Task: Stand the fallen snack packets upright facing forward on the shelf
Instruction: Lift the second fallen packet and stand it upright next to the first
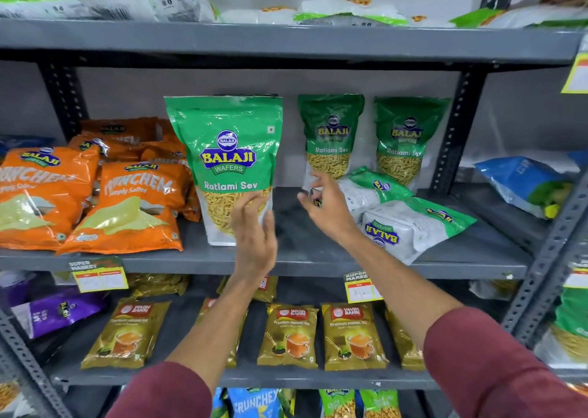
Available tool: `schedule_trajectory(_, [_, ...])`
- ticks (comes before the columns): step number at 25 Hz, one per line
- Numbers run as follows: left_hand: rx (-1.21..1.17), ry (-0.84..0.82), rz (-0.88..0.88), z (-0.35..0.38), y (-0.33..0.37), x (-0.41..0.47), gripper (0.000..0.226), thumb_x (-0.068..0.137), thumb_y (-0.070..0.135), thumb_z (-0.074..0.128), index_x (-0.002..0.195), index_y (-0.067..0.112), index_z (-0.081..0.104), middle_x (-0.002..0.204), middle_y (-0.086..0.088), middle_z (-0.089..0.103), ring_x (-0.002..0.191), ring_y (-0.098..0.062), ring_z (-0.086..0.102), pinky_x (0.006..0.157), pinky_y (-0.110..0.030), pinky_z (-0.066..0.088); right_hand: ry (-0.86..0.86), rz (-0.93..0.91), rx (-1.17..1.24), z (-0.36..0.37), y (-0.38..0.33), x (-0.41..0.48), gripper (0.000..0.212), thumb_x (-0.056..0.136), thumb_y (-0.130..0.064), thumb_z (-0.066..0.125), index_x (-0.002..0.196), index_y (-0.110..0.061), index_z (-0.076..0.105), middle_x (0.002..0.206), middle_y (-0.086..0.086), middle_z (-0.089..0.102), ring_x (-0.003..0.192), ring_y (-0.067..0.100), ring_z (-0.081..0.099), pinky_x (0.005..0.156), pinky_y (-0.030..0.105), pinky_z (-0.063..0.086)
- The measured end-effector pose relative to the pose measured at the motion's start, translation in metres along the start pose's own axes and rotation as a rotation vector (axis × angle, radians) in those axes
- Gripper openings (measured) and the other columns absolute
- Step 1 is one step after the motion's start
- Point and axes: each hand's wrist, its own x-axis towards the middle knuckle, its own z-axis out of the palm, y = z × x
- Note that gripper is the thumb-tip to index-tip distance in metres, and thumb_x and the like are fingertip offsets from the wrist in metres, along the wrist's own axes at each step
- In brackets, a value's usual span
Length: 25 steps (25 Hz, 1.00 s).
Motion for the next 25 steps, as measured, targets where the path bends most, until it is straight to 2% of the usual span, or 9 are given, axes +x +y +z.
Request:
schedule_trajectory(2, [-0.091, -0.206, -0.021, 0.022, 0.015, 0.006, 0.021, 0.103, 0.027, 0.042, 0.119, 0.018, 0.054, 0.117, 0.002, 0.055, 0.111, -0.014, 0.054, 0.1, -0.027, 0.042, 0.041, 0.029, -0.011, -0.02, 0.004, 0.006, 0.053, 0.093, -0.024, 0.068, 0.14, -0.01, 0.048, 0.125, 0.011, 0.055, 0.101, 0.019, 0.057, 0.089, 0.024, 0.046])
schedule_trajectory(5, [-0.171, -0.424, -0.26, 0.053, 0.03, 0.015, 0.019, 0.102, 0.038, 0.042, 0.11, 0.027, 0.056, 0.095, 0.013, 0.064, 0.09, -0.005, 0.063, 0.079, -0.028, 0.051, 0.094, 0.162, -0.036, -0.044, 0.011, 0.014, 0.05, 0.095, -0.022, 0.065, 0.14, -0.009, 0.048, 0.133, 0.015, 0.051, 0.11, 0.025, 0.057, 0.094, 0.029, 0.044])
schedule_trajectory(9, [-0.203, -0.398, -0.592, 0.095, 0.028, 0.036, 0.016, 0.096, 0.03, 0.055, 0.1, 0.016, 0.06, 0.093, 0.003, 0.067, 0.096, -0.02, 0.067, 0.086, -0.036, 0.053, 0.082, 0.279, -0.188, -0.068, 0.014, 0.028, 0.047, 0.095, -0.018, 0.061, 0.138, -0.003, 0.049, 0.136, 0.021, 0.051, 0.12, 0.032, 0.055, 0.099, 0.034, 0.044])
schedule_trajectory(11, [-0.172, -0.387, -0.743, 0.113, 0.021, 0.05, 0.02, 0.092, 0.029, 0.059, 0.104, 0.012, 0.061, 0.101, -0.004, 0.069, 0.104, -0.028, 0.066, 0.089, -0.038, 0.052, -0.004, 0.391, -0.285, -0.075, 0.016, 0.032, 0.042, 0.095, -0.016, 0.058, 0.133, 0.0, 0.052, 0.129, 0.023, 0.058, 0.097, 0.029, 0.063, 0.079, 0.034, 0.053])
schedule_trajectory(13, [-0.08, -0.439, -0.824, 0.127, 0.012, 0.064, 0.034, 0.09, 0.035, 0.062, 0.114, 0.011, 0.06, 0.119, -0.012, 0.067, 0.113, -0.033, 0.062, 0.093, -0.036, 0.049, -0.071, 0.52, -0.287, -0.08, 0.015, 0.037, 0.033, 0.093, -0.016, 0.055, 0.121, 0.002, 0.058, 0.114, 0.022, 0.063, 0.074, 0.02, 0.055, 0.056, 0.029, 0.042])
schedule_trajectory(16, [-0.034, -0.577, -0.989, 0.146, 0.005, 0.076, 0.06, 0.087, 0.049, 0.063, 0.134, 0.012, 0.051, 0.142, -0.014, 0.054, 0.129, -0.032, 0.052, 0.098, -0.032, 0.042, -0.201, 0.644, -0.279, -0.089, 0.016, 0.053, 0.019, 0.09, -0.013, 0.053, 0.105, -0.003, 0.059, 0.098, 0.013, 0.055, 0.075, 0.022, 0.052, 0.053, 0.029, 0.037])
schedule_trajectory(18, [-0.097, -0.697, -1.126, 0.153, 0.005, 0.075, 0.073, 0.087, 0.052, 0.063, 0.142, 0.008, 0.046, 0.148, -0.013, 0.048, 0.133, -0.03, 0.05, 0.09, -0.028, 0.038, -0.235, 0.695, -0.24, -0.09, 0.021, 0.061, 0.012, 0.09, -0.01, 0.052, 0.102, -0.008, 0.054, 0.096, 0.01, 0.052, 0.064, 0.016, 0.046, 0.053, 0.025, 0.036])
schedule_trajectory(22, [-0.228, -0.648, -1.158, 0.161, -0.001, 0.059, 0.043, 0.088, 0.04, 0.067, 0.116, 0.008, 0.062, 0.128, -0.013, 0.065, 0.09, -0.019, 0.059, 0.069, -0.023, 0.039, -0.259, 0.706, -0.236, -0.088, 0.031, 0.068, 0.009, 0.089, -0.012, 0.054, 0.097, -0.011, 0.057, 0.08, 0.006, 0.051, 0.057, 0.015, 0.045, 0.054, 0.026, 0.037])
schedule_trajectory(25, [-0.367, -0.572, -1.205, 0.156, -0.005, 0.051, 0.045, 0.088, 0.035, 0.068, 0.122, 0.007, 0.061, 0.127, -0.01, 0.065, 0.102, -0.022, 0.059, 0.082, -0.026, 0.041, -0.217, 0.732, -0.219, -0.087, 0.03, 0.069, 0.012, 0.087, -0.011, 0.058, 0.098, -0.008, 0.055, 0.069, 0.005, 0.049, 0.046, 0.013, 0.039, 0.042, 0.024, 0.032])
